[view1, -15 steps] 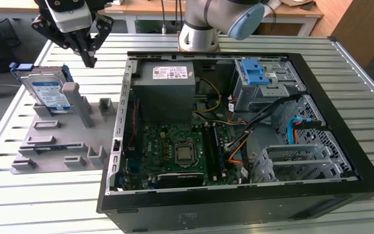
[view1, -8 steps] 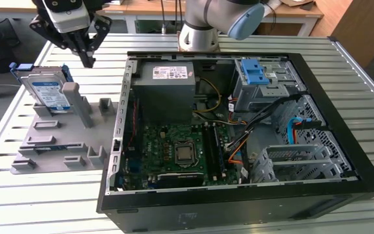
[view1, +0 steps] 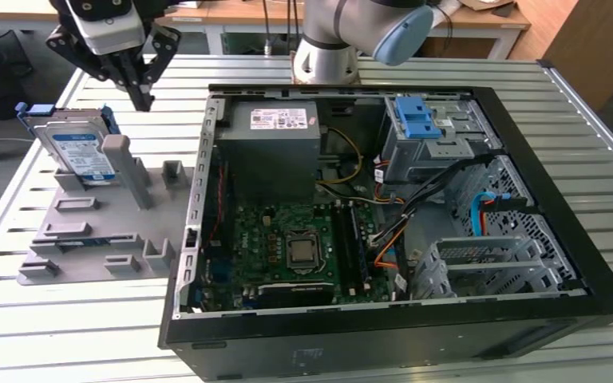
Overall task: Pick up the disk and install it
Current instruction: 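Reach for the disk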
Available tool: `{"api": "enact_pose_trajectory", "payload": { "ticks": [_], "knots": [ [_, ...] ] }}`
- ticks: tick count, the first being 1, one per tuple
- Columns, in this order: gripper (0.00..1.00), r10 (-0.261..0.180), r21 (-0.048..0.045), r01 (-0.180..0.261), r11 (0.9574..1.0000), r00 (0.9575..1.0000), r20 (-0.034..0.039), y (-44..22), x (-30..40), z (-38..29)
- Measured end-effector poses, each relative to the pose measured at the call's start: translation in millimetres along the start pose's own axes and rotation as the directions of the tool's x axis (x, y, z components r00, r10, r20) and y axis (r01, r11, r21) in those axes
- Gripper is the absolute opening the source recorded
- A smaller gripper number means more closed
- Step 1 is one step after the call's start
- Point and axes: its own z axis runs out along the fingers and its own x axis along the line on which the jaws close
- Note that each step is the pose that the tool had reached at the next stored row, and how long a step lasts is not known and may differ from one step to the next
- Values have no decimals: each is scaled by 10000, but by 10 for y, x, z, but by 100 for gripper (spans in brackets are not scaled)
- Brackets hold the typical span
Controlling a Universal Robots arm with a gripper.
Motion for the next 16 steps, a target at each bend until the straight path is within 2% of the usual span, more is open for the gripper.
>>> {"api": "enact_pose_trajectory", "payload": {
  "ticks": [16],
  "knots": [
    [11, 1, 2, -1, 10000, 10000, -22, -3, 34, 17]
  ]
}}
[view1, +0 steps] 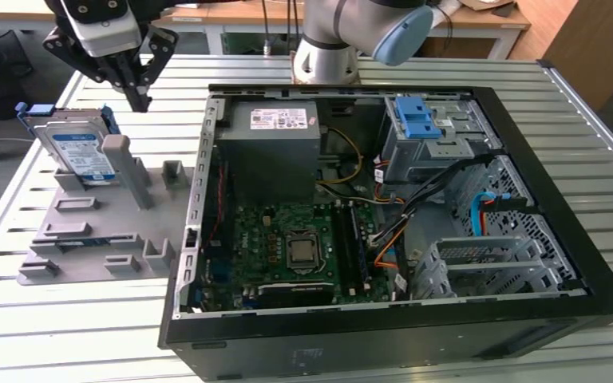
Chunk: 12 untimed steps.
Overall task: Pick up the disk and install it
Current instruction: 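Reach for the disk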
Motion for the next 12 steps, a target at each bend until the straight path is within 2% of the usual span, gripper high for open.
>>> {"api": "enact_pose_trajectory", "payload": {
  "ticks": [7, 12],
  "knots": [
    [11, -1, -1, 1, 10000, 10000, 1, 0, 1, 2],
    [11, 0, 0, 0, 10000, 10000, 0, 0, 29, 4]
  ]
}}
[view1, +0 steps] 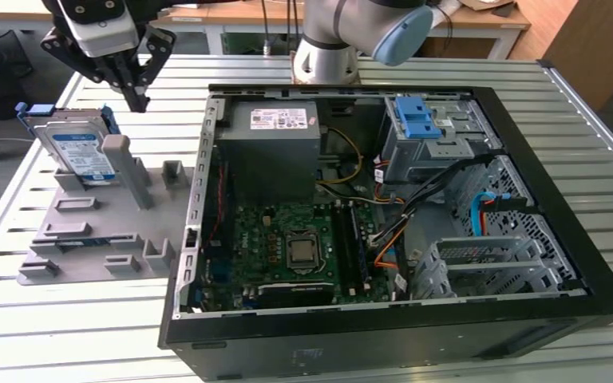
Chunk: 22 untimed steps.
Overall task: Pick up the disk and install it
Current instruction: 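Reach for the disk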
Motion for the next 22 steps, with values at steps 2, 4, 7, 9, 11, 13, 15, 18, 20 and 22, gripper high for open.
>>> {"api": "enact_pose_trajectory", "payload": {
  "ticks": [2, 4, 7, 9, 11, 13, 15, 18, 20, 22],
  "knots": [
    [11, 0, 0, 0, 10000, 10000, -3, 8, 43, 2],
    [11, 0, 2, 0, 10000, 10000, -28, 39, 78, 7],
    [11, 7, 9, -7, 10000, 9999, -131, 108, 123, 27],
    [11, 9, 13, -9, 10000, 9998, -196, 135, 161, 39],
    [11, 10, 15, -9, 10000, 9998, -199, 161, 214, 40],
    [11, 10, 16, -10, 10000, 9998, -199, 181, 270, 42],
    [11, 10, 14, -10, 10000, 9998, -198, 185, 287, 44],
    [11, 10, 15, -9, 10000, 9998, -201, 185, 289, 44],
    [11, 10, 15, -9, 10000, 9998, -201, 185, 294, 46],
    [11, 10, 14, -9, 10000, 9998, -202, 184, 297, 49]
  ]
}}
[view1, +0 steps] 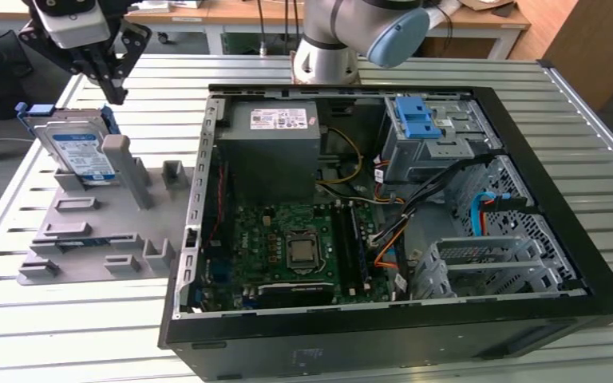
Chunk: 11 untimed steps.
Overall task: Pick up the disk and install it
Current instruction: 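Reach for the disk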
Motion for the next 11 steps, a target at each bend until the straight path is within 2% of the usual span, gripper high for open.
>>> {"api": "enact_pose_trajectory", "payload": {
  "ticks": [11],
  "knots": [
    [11, 2, 3, -2, 10000, 10000, -32, -3, 23, 20]
  ]
}}
